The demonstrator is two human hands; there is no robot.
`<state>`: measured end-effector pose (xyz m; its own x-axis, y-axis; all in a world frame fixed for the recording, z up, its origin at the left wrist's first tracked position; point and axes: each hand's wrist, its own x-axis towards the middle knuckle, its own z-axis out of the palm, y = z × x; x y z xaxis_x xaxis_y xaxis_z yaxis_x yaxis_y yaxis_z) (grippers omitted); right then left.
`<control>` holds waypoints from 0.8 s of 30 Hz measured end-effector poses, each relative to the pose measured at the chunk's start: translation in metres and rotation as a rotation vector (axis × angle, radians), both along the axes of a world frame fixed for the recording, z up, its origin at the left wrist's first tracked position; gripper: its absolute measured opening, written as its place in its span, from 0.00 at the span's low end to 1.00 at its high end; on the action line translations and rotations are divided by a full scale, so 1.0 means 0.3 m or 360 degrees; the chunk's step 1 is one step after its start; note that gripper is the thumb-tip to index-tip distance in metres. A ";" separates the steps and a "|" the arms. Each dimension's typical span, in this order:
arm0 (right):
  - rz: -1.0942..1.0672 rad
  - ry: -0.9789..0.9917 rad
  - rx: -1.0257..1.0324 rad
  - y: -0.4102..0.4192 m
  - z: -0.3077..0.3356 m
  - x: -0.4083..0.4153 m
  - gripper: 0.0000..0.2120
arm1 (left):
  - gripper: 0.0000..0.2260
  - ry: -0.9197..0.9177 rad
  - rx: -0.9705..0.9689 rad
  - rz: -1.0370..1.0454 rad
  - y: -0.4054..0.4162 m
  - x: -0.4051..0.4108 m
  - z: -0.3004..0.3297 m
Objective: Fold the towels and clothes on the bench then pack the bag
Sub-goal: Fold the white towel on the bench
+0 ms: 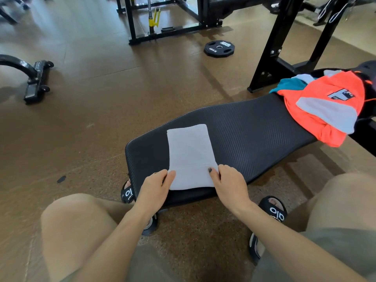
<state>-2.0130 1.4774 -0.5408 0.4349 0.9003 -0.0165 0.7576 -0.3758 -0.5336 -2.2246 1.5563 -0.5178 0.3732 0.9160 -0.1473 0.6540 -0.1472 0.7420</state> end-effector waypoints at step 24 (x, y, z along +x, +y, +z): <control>0.0470 -0.0773 0.0176 0.080 0.028 0.030 0.02 | 0.18 0.0865 0.1132 -0.0778 0.075 0.082 -0.038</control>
